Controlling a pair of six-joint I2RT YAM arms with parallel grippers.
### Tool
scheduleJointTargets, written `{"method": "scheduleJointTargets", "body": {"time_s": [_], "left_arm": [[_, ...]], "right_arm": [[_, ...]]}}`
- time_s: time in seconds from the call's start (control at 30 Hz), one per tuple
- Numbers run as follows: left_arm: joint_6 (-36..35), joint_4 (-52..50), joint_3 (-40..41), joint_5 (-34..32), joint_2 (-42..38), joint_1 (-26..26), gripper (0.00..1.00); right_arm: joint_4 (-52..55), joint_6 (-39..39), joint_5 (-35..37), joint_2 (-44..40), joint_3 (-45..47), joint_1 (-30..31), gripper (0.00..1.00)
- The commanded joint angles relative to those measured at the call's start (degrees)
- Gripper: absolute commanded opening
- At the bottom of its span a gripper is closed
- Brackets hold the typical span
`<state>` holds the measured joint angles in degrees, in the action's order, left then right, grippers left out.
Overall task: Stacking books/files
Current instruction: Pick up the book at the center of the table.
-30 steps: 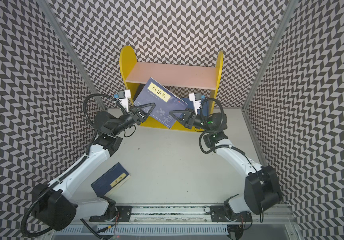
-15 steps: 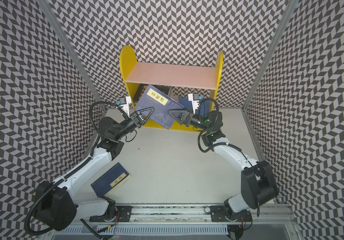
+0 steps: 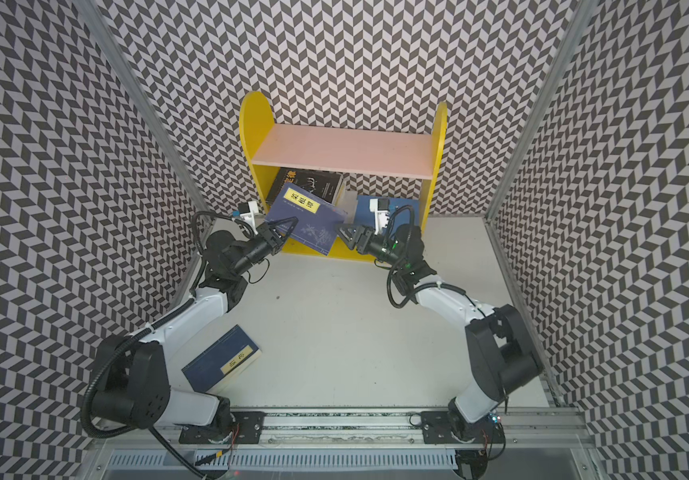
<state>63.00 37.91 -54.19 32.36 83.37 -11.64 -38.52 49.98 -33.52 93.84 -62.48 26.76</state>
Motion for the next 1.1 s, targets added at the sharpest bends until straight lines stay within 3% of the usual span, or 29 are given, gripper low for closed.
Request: {"method": "scheduleJointTargets", "body": {"time_s": [0.0, 0.57, 0.83, 1.07], "left_arm": [[1.6, 2.1, -5.2, -1.0, 1.8, 1.5, 0.00], [7.4, 10.5, -15.8, 1.0, 13.8, 3.3, 0.00], [10.2, 13.9, -18.1, 2.2, 17.5, 3.5, 0.00], [12.7, 17.4, -13.3, 0.9, 17.6, 3.5, 0.00]], "right_arm": [[-3.0, 0.2, 1.3, 2.3, -3.9, 0.6, 0.63], [2.3, 1.2, 1.4, 12.0, -15.6, 2.0, 0.59], [3.1, 3.0, 1.3, 14.7, -18.1, 2.0, 0.48], [3.4, 3.3, 1.3, 15.3, -19.0, 2.0, 0.33]]}}
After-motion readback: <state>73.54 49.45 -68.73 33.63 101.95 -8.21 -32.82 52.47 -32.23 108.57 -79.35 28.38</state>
